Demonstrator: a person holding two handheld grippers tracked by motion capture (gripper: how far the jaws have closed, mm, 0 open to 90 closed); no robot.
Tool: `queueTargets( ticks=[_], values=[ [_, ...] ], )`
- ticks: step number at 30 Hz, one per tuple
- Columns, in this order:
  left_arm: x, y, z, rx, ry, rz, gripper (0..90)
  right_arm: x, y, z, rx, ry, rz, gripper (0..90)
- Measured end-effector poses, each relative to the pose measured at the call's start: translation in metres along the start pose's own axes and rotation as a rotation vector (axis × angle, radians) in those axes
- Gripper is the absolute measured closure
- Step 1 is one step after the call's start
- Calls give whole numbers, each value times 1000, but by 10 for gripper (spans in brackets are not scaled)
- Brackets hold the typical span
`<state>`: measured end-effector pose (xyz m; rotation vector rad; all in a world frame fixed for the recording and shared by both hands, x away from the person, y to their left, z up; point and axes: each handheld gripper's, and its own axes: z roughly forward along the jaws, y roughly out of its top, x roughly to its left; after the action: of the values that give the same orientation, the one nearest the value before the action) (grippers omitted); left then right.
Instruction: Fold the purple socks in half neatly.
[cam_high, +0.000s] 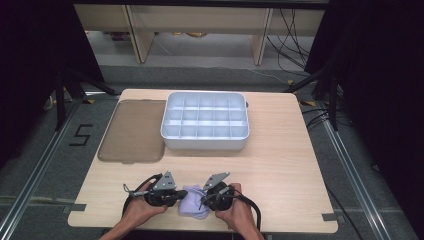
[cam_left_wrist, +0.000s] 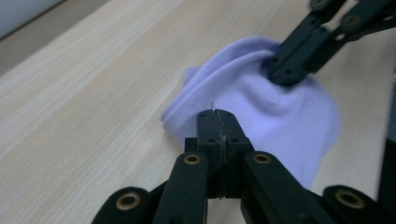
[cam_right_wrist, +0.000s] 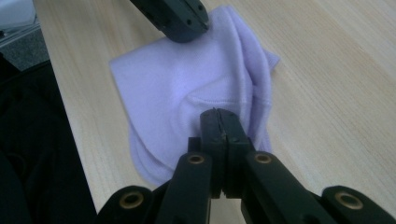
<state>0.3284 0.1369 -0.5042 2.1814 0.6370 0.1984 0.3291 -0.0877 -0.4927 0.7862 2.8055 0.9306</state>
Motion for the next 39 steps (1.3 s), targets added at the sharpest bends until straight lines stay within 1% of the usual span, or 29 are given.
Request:
queueTargets(
  ticks=[1,2,4,6,8,9,10,11,12,13,15,17,18,19,20,21,22,23,24,25,26,27,29,30,31,34,36,37,39],
  values=[
    [-5,1,-5,-9,-14,26,889,0,0,-2,-4,-4,8,900],
    [-10,0,-8,-5,-31,18,886,0,2,-4,-16,3,12,900],
    [-20,-5,-14,-6,-30,50,880,0,3,-9,-23,-2,36,895],
    [-26,-12,-14,16,-35,41,876,-1,6,-14,-53,-9,5,885],
    [-28,-16,-9,65,-47,63,875,0,12,-18,-89,-12,0,885],
    [-29,-17,-5,53,-40,50,875,-1,17,-20,-100,-31,-12,885],
    [-29,-16,-5,56,-40,43,876,1,23,-18,-92,-29,-19,885],
    [-29,-15,-6,69,-41,59,876,-1,26,-17,-81,-33,-53,886],
    [-31,-15,-4,55,-35,45,876,-2,29,-12,-71,-47,-65,885],
    [-30,-15,-5,74,-27,77,876,-4,29,-8,-45,-57,-58,886],
    [-30,-15,-5,72,-31,84,875,-11,25,1,-2,-92,-84,890],
    [-30,-15,-5,63,-31,76,874,-19,17,4,28,-102,-56,890],
    [-30,-16,-5,62,-29,51,874,-20,14,4,41,-103,-17,890],
    [-29,-16,-6,75,-39,67,874,-22,13,5,48,-111,-33,890],
    [-29,-16,-6,70,-35,55,874,-23,13,4,49,-114,-45,889],
    [-29,-16,-6,67,-37,73,873,-22,13,3,41,-119,-37,889],
    [-31,-16,-5,55,-37,41,872,-19,14,1,26,-117,-4,888],
    [-31,-16,-5,53,-37,41,869,-21,15,-2,9,-113,-50,886],
    [-30,-15,-6,73,-35,61,867,-18,17,-7,4,-124,-32,885],
    [-30,-15,-5,63,-39,49,866,-16,18,-10,-17,-114,-46,883],
    [-29,-15,-6,71,-38,64,866,-12,19,-15,-23,-108,-37,883],
    [-28,-15,-6,70,-38,73,866,-9,20,-16,-48,-100,-63,883],
    [-29,-15,-5,53,-37,51,865,-1,22,-20,-45,-74,-94,881],
    [-28,-15,-5,61,-33,62,865,3,21,-19,-52,-70,-102,880],
    [-29,-16,-5,58,-27,40,864,6,20,-18,-49,-62,-106,880],
    [-26,-16,-7,67,-20,57,860,6,14,-11,9,-56,-105,880],
    [-22,-15,-7,69,5,71,854,3,9,-6,46,-44,-97,880],
    [-22,-16,-6,56,10,46,854,3,7,-3,47,-34,-94,880],
    [-18,-15,-7,65,19,63,854,6,6,0,65,-13,-84,880]
  ],
)
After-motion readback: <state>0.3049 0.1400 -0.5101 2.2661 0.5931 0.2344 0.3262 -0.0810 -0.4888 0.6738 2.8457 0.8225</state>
